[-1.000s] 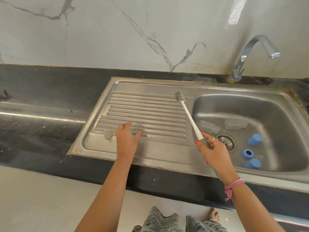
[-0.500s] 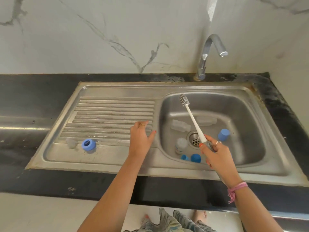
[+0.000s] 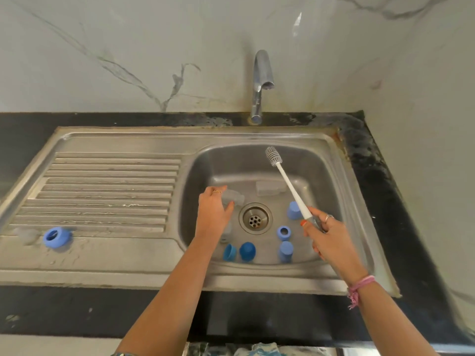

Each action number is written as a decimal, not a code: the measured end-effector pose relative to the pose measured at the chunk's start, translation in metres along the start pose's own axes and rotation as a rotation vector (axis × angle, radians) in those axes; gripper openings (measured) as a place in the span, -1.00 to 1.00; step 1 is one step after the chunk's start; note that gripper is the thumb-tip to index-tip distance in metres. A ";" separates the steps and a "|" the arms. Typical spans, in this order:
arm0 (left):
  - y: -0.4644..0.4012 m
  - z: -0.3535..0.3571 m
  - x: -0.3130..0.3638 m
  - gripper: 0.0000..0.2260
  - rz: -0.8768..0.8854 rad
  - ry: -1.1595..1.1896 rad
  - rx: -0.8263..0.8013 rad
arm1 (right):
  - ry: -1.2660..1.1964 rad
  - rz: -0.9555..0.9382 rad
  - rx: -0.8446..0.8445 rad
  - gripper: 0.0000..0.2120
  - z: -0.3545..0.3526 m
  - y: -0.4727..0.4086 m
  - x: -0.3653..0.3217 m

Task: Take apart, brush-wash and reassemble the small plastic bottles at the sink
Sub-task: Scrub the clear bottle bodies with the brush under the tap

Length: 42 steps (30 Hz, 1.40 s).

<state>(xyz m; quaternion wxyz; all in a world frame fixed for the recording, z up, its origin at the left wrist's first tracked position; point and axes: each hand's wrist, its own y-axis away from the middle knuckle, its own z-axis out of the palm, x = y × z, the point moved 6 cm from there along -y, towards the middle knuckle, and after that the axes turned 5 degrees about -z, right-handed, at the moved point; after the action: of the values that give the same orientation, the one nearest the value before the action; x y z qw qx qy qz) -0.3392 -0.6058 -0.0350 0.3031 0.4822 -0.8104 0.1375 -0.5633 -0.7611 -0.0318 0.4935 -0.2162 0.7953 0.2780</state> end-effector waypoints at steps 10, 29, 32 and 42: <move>-0.022 0.025 -0.013 -0.61 -0.027 -0.123 -0.119 | -0.032 0.049 -0.024 -0.76 0.002 -0.025 0.011; -0.119 0.108 -0.055 -0.39 0.181 -0.769 -0.597 | 0.003 0.196 -0.015 -0.71 0.052 -0.071 0.014; -0.124 0.107 -0.056 -0.48 0.187 -0.779 -0.551 | 0.004 0.197 -0.031 -0.73 0.055 -0.072 0.016; -0.131 0.066 -0.013 -0.32 0.213 -0.488 -0.514 | -0.057 0.168 0.009 -0.74 0.029 -0.061 0.013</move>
<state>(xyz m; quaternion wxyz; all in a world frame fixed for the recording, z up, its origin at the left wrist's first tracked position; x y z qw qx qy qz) -0.2454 -0.6958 -0.1031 0.1962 0.3218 -0.9126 -0.1587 -0.5116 -0.7883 -0.0678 0.4918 -0.1384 0.7975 0.3209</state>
